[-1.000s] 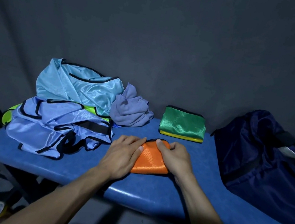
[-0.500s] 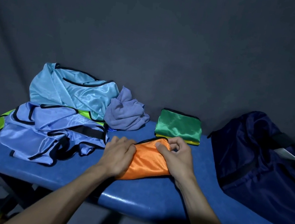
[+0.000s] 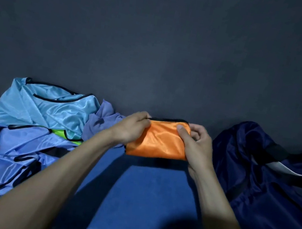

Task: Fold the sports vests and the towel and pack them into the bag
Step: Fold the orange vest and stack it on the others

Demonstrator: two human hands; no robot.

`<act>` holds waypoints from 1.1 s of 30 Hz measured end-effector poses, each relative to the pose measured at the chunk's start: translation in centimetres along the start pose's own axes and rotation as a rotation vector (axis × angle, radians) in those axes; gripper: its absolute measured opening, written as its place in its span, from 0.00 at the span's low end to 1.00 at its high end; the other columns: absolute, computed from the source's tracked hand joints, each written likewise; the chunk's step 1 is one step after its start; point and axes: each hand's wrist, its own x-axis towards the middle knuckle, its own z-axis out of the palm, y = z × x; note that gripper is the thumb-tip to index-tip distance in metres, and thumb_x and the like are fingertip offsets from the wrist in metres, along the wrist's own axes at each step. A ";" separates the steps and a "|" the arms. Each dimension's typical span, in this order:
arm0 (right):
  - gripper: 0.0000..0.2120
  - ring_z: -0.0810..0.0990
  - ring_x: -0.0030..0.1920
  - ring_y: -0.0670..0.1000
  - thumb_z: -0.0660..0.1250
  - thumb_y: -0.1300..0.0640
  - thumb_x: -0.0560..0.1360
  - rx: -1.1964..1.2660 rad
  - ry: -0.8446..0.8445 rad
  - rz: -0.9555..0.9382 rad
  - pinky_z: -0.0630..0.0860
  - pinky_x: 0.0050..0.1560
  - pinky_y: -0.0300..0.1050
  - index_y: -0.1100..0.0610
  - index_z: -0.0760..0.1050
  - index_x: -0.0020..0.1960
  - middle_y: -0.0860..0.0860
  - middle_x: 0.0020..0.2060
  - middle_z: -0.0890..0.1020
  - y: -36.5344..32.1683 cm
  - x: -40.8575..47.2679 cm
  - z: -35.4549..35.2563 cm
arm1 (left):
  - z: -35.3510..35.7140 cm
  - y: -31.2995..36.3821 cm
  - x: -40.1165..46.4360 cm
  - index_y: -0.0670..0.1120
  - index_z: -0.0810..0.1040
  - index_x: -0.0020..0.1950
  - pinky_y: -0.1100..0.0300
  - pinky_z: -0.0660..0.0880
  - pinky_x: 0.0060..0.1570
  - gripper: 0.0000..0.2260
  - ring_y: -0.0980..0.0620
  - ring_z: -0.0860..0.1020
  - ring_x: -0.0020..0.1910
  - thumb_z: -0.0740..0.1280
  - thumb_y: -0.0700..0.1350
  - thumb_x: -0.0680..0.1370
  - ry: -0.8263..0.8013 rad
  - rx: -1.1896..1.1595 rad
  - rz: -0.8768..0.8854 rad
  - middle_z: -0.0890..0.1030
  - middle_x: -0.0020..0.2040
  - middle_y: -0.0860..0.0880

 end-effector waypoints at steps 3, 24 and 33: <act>0.12 0.83 0.48 0.51 0.75 0.51 0.76 -0.073 0.101 -0.024 0.79 0.49 0.51 0.45 0.77 0.57 0.54 0.48 0.83 0.9 2.0 -1.2 | 1.1 0.7 4.4 0.43 0.78 0.56 0.64 0.68 0.49 0.08 0.55 0.74 0.45 0.59 0.41 0.85 -0.085 0.024 -0.010 0.77 0.46 0.51; 0.19 0.67 0.70 0.55 0.57 0.51 0.83 -1.241 -0.131 -0.460 0.70 0.66 0.56 0.52 0.73 0.72 0.51 0.70 0.72 3.8 3.4 -0.5 | 7.6 -5.0 3.9 0.54 0.79 0.63 0.50 0.70 0.57 0.14 0.47 0.72 0.59 0.60 0.56 0.82 0.356 0.604 0.427 0.76 0.59 0.52; 0.27 0.58 0.76 0.51 0.47 0.38 0.83 -1.289 -0.214 -0.243 0.62 0.72 0.58 0.47 0.62 0.78 0.47 0.76 0.64 4.9 3.4 0.0 | 8.3 -7.8 3.7 0.61 0.73 0.72 0.56 0.67 0.66 0.20 0.52 0.66 0.67 0.55 0.61 0.82 0.165 0.440 0.308 0.71 0.70 0.54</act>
